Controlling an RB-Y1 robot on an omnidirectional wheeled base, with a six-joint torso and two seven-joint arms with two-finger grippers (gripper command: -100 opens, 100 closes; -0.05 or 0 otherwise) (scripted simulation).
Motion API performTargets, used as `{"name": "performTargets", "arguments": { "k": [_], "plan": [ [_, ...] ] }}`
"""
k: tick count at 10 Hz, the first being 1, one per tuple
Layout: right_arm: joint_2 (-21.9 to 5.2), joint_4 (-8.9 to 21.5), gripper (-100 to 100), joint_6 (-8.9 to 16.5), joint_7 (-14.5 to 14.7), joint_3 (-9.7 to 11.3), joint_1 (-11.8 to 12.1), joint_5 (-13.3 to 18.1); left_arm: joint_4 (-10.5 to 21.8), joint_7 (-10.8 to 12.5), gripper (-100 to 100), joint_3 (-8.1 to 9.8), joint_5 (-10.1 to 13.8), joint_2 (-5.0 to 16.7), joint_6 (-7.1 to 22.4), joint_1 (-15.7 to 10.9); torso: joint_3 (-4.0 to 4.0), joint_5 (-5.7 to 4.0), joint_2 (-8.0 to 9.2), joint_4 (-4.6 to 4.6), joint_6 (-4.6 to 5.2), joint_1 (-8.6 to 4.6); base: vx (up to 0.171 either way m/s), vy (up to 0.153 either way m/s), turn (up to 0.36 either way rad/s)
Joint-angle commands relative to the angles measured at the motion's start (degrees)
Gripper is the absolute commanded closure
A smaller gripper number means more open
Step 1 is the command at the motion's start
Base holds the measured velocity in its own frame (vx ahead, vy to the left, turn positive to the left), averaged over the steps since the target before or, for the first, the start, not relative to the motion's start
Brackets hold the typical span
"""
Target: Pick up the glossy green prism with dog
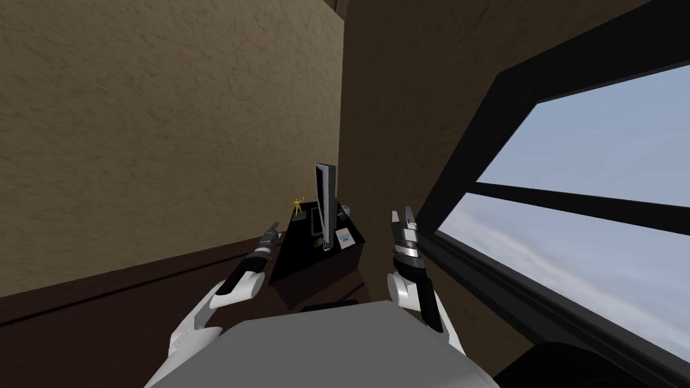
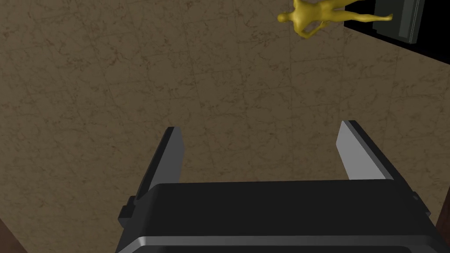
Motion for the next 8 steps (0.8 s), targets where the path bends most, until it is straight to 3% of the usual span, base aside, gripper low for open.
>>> {"name": "performTargets", "arguments": {
  "k": [1,3,4,5,8],
  "plan": [
    [0.0,0.0,0,0.0,0.0,0.0,0.0,0.0,2.9,0.9,-100,1.27,0.9,0.6,2.9,-2.1,0.00,0.00,0.00,0.00,0.00,0.00,-0.009,0.044,-0.175],
    [0.0,0.0,0,0.0,0.0,0.0,0.0,0.0,4.4,0.9,-100,1.27,0.9,0.6,3.9,-2.1,0.00,0.01,0.00,0.00,0.01,0.03,-0.003,0.029,-0.051],
    [0.0,0.0,0,0.0,0.0,0.0,0.0,0.0,6.3,1.6,-100,2.33,1.8,1.3,7.0,-3.8,-0.01,-0.01,-0.01,0.00,-0.01,-0.04,-0.008,0.014,-0.233],
    [0.0,0.0,0,0.0,0.0,0.0,0.0,0.0,7.9,1.6,-100,2.33,1.8,1.3,7.0,-3.8,0.00,-0.01,0.00,0.00,0.06,-0.06,-0.010,0.026,-0.117],
    [0.0,0.0,0,0.0,0.0,0.0,0.0,0.0,13.6,3.0,-100,4.51,3.2,2.5,12.2,-7.4,-0.01,0.00,-0.02,0.00,-0.01,-0.02,-0.005,0.025,-0.169]
  ]
}}
